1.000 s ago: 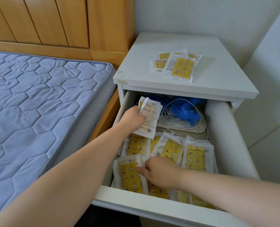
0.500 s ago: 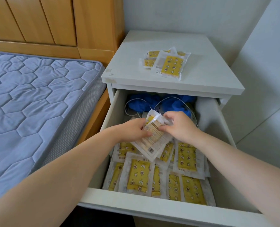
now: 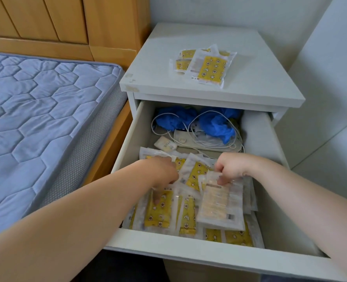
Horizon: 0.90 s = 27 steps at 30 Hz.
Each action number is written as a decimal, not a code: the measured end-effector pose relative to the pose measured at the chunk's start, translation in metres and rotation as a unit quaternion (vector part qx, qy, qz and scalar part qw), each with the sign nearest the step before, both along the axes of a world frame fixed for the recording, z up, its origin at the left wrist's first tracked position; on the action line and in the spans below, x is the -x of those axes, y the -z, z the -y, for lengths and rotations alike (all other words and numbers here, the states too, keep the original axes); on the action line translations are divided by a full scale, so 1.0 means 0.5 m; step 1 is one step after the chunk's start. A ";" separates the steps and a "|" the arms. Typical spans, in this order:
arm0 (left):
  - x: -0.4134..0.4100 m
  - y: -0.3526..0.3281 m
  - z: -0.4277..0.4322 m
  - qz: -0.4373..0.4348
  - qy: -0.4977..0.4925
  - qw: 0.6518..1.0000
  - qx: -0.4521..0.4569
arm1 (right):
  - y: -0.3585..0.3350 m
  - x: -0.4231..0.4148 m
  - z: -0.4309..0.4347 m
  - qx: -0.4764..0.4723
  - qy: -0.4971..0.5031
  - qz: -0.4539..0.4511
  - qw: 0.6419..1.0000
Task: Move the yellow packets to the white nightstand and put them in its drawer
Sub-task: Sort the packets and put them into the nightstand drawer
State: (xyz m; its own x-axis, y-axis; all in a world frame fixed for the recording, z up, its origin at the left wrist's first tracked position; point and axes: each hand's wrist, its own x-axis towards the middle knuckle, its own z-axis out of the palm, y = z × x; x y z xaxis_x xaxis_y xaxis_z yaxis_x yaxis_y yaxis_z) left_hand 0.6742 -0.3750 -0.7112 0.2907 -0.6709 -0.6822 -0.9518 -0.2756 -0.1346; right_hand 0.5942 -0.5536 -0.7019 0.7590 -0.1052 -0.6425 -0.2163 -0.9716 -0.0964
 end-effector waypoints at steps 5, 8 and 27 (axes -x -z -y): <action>0.002 -0.006 -0.005 0.027 0.012 0.999 -0.035 | 0.028 0.021 -0.044 0.092 -0.136 -0.144 0.976; 0.006 -0.009 0.001 -0.014 -0.013 1.000 -0.009 | 0.016 0.026 -0.062 0.096 -0.170 -0.136 0.971; 0.018 -0.007 -0.001 -0.062 -0.053 0.995 0.051 | 0.021 0.059 -0.127 0.115 -0.349 -0.171 0.914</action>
